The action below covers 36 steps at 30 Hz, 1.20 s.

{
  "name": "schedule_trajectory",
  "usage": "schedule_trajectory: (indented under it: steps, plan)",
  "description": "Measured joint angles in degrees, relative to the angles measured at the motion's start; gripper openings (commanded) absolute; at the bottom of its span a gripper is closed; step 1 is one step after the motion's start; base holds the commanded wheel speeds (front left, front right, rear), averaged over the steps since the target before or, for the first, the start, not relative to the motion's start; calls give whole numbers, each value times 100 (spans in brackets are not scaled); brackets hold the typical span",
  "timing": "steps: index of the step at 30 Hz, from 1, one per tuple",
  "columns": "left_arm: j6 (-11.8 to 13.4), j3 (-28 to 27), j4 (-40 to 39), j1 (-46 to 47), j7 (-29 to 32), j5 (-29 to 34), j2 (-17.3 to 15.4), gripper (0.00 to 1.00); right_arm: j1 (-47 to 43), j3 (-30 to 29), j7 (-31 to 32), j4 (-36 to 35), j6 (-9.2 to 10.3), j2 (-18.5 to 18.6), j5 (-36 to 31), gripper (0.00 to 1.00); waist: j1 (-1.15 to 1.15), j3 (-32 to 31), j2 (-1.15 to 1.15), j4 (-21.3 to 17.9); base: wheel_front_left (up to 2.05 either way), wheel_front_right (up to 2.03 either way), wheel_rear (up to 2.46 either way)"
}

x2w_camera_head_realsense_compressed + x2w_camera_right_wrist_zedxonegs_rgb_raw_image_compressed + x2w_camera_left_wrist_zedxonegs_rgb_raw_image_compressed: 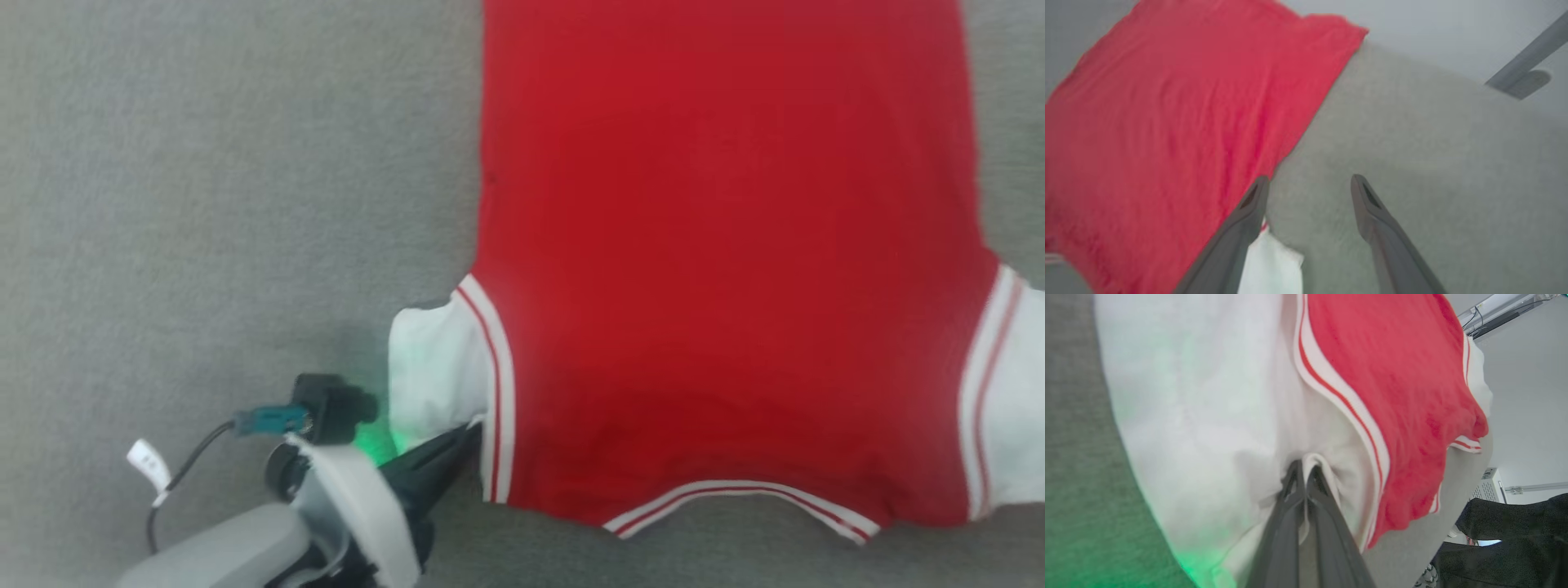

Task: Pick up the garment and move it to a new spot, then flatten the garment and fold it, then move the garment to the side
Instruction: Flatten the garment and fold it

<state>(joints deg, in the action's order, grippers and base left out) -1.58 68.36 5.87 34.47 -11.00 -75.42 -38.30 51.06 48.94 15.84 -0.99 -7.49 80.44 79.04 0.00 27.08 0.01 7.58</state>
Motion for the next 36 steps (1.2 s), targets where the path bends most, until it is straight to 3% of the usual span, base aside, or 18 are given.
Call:
schedule_trajectory:
  steps: [8, 12, 16, 24, 25, 26, 27, 28, 32, 36]
  plan:
    - [-268, 47, 169, 404, 47, 180, 568, 0, 1936, -396, 1644, 2533, 0, -1580, -1238, 100, 0, 489, 0, 611, 0, 0, 0]
    - [-410, 47, 253, 544, -1, 230, 808, 0, 2662, -430, 2190, 3442, 0, -2179, -1718, 100, 0, 756, 0, 893, 0, 0, 0]
    - [-528, 47, 328, 624, -76, 342, 998, 0, 3184, -399, 2882, 4210, 0, -2528, -2024, 100, 0, 988, 0, 1128, 0, 0, 0]
    - [-628, 49, 397, 727, -193, 414, 1179, 0, 3819, -357, 3600, 4993, 1, -2951, -2477, 100, -1, 1287, 1, 1345, 0, 0, 0]
    - [-630, 53, 407, 742, -215, 416, 1199, 0, 3872, -359, 3694, 5066, 1, -2991, -2497, 58, -1, 1318, 1, 1361, 0, 0, 0]
    - [-636, 54, 420, 755, -226, 416, 1210, 0, 3910, -339, 3795, 5080, 3, -3015, -2508, 26, -1, 1345, 1, 1370, 0, 0, 0]
    - [-645, 54, 432, 771, -253, 415, 1215, 0, 3954, -325, 3882, 5063, 7, -3027, -2508, 10, -1, 1370, 0, 1366, 0, 0, 0]
    - [-650, 53, 436, 780, -276, 415, 1215, 0, 3988, -325, 3900, 5026, 10, -3037, -2508, 0, -1, 1391, 0, 1353, 0, 0, 0]
    - [-677, 11, 500, 801, -365, 431, 1215, 0, 4031, -365, 3754, 4920, 9, -3140, -2488, 0, -1, 1410, 0, 1259, 0, 0, 0]
    - [-678, -105, 589, 705, -438, 444, 1223, 0, 3735, -223, 3631, 4329, 1, -2961, -2291, 0, -1, 1270, 0, 1128, 0, 0, 0]
